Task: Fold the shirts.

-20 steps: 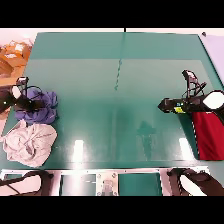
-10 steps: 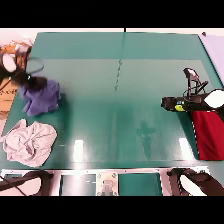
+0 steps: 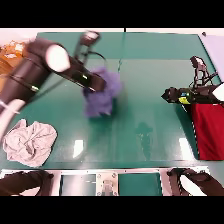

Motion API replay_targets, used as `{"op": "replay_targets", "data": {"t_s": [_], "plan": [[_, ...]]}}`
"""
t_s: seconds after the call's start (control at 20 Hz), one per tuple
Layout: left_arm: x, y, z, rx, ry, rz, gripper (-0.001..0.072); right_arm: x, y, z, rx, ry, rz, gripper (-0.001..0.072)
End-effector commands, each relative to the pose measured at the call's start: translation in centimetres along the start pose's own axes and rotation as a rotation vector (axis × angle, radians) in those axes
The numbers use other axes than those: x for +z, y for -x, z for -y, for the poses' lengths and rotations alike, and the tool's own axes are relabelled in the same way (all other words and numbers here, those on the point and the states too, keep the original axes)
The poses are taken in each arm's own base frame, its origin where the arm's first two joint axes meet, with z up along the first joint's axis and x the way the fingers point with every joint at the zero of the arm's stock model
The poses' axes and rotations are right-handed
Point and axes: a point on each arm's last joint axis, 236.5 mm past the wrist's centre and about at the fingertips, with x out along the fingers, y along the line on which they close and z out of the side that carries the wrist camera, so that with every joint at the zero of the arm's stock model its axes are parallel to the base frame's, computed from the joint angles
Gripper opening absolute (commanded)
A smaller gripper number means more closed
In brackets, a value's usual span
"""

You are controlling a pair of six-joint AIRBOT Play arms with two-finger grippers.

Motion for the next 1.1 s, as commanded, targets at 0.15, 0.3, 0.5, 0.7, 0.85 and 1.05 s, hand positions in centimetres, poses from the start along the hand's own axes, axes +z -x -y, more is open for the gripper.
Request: {"op": "replay_targets", "data": {"t_s": [0.15, 0.3, 0.5, 0.7, 0.85, 1.05], "plan": [[-5.2, -1.5, -1.1, -0.011, 0.060, -0.253, 0.0696, -0.4, 0.2, 0.1, 0.011, -0.027, -0.030, 0.0367], [-7.6, 1.2, -5.9, 0.032, 0.186, -0.338, 0.0695, -0.9, -1.6, 0.0, 0.047, -0.045, -0.085, 0.0376], [-15.6, -1.5, -4.4, -0.043, 0.342, -0.482, 0.0696, -2.5, -6.5, 0.7, 0.074, -0.060, -0.210, 0.0432], [-19.8, -7.8, 3.8, -0.323, 0.590, -0.445, 0.0696, -0.3, -10.8, 3.3, 0.051, -0.124, -0.241, 0.0434], [-19.8, -11.3, 5.8, -0.331, 0.682, -0.300, 0.0696, 2.2, -13.6, 4.0, 0.052, -0.123, -0.260, 0.0433], [-19.0, -13.6, 7.2, -0.320, 0.728, -0.207, 0.0695, 5.7, -16.0, 4.3, 0.056, -0.115, -0.235, 0.0434]]}}
